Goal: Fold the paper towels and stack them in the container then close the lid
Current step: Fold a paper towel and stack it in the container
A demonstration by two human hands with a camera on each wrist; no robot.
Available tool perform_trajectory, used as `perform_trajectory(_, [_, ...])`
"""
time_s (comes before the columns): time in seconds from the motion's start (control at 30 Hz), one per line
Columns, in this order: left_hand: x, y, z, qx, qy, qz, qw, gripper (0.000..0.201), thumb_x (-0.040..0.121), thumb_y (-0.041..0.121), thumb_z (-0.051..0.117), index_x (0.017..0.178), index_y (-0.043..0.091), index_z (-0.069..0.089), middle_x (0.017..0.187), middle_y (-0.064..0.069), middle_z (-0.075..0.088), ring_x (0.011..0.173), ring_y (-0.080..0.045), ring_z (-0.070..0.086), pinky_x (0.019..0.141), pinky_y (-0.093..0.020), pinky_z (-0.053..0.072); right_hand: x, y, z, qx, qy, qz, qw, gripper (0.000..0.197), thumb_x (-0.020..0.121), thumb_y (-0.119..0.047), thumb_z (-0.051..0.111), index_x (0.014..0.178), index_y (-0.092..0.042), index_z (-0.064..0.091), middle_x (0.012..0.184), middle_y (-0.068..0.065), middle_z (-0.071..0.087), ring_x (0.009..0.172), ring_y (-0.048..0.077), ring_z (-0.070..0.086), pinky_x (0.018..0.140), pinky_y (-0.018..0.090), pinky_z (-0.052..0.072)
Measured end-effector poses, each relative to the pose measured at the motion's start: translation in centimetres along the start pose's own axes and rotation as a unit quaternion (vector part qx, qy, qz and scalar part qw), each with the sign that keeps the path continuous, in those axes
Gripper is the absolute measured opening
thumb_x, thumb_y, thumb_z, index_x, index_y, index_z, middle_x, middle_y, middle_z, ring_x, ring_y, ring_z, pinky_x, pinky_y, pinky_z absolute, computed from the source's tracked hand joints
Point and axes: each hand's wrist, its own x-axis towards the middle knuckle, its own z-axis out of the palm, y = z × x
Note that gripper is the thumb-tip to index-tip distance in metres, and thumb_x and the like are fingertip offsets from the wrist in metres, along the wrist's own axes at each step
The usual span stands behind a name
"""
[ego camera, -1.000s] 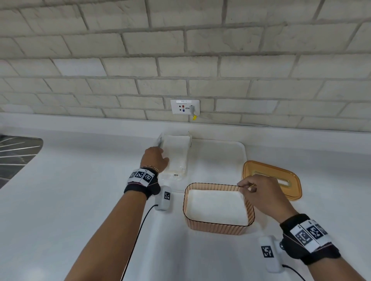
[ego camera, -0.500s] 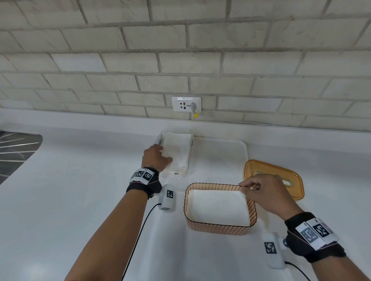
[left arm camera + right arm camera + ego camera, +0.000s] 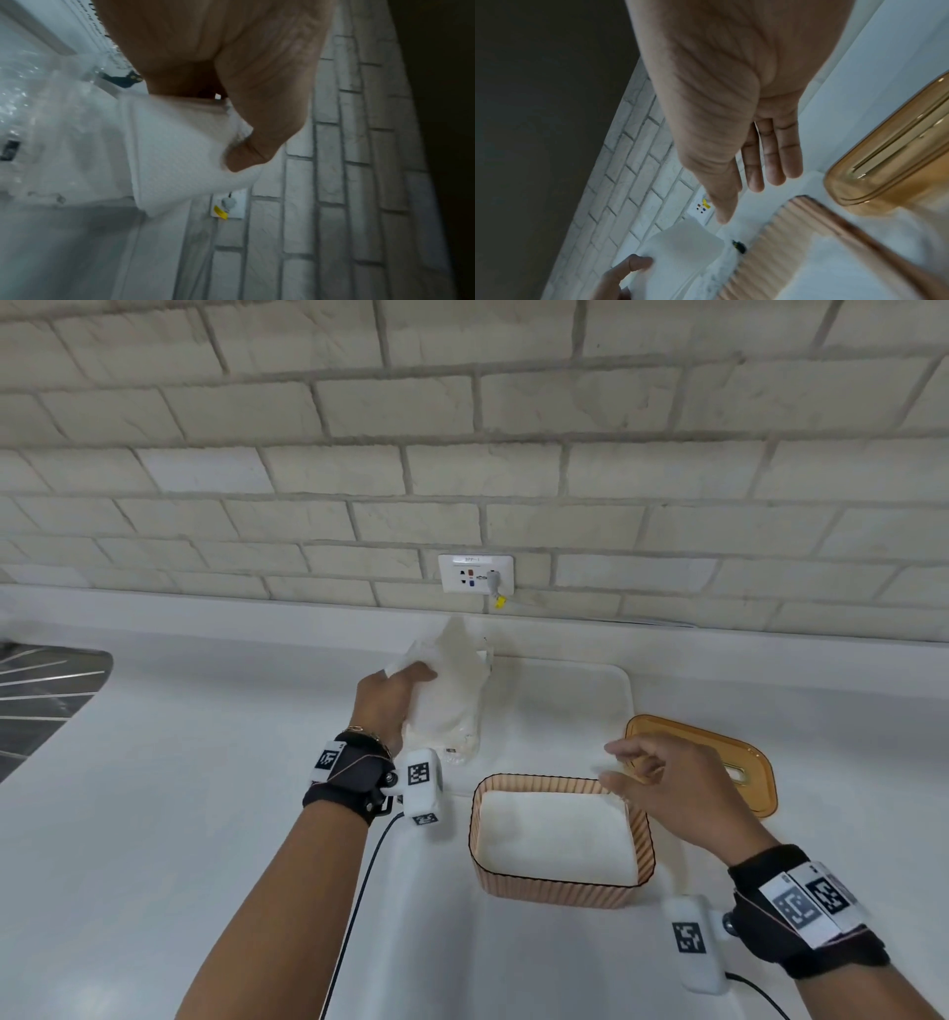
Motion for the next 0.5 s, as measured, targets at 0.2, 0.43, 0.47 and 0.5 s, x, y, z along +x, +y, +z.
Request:
perform_trajectory(0.2, [-5.9, 1.4, 0.1, -0.055, -0.153, 0.062, 0.985, 0.015, 0.079, 0.001, 0.069, 0.092, 0.005, 0.074, 0.089, -0.010, 0.077, 0.081, -0.025, 0.075, 0.068, -0.030, 0.059, 0.2, -2.8, 0.5, 0.159, -0.030, -0.019, 0.987, 0.114, 0.058, -0.059, 0.097, 0.154, -0.038, 0.039, 0.139, -0.024, 0.058, 0.126, -0.004, 0.055, 0.106, 0.022, 0.046])
perform_trajectory(0.43, [-10.0, -2.3, 2.1, -0.016, -0.241, 0.029, 0.970, 0.018, 0.064, 0.010, 0.076, 0.081, 0.014, 0.078, 0.090, -0.012, 0.075, 0.086, -0.027, 0.071, 0.076, -0.035, 0.057, -1.1, -3.0, 0.7, 0.303, -0.081, 0.017, 0.949, 0.105, 0.054, -0.034, 0.105, 0.145, -0.043, 0.053, 0.140, -0.006, 0.066, 0.129, 0.015, 0.063, 0.111, 0.041, 0.051])
perform_trajectory(0.47, [-10.4, -2.9, 2.4, -0.013, -0.244, 0.026, 0.969, 0.019, 0.063, 0.012, 0.078, 0.082, 0.015, 0.078, 0.090, -0.011, 0.076, 0.086, -0.026, 0.072, 0.075, -0.034, 0.056, -1.4, -2.7, 0.7, 0.321, -0.097, 0.021, 0.942, 0.086, 0.060, -0.028, 0.102, 0.137, -0.035, 0.063, 0.133, -0.002, 0.072, 0.124, 0.019, 0.068, 0.107, 0.043, 0.055])
perform_trajectory(0.5, [-10.6, -3.6, 2.5, -0.008, -0.239, 0.025, 0.971, 0.018, 0.066, 0.012, 0.080, 0.083, 0.016, 0.078, 0.090, -0.011, 0.077, 0.086, -0.026, 0.073, 0.074, -0.033, 0.057, -1.8, -2.4, 0.9, 0.334, -0.107, 0.029, 0.936, 0.067, 0.067, -0.024, 0.097, 0.128, -0.027, 0.070, 0.126, 0.001, 0.076, 0.117, 0.020, 0.073, 0.104, 0.044, 0.057])
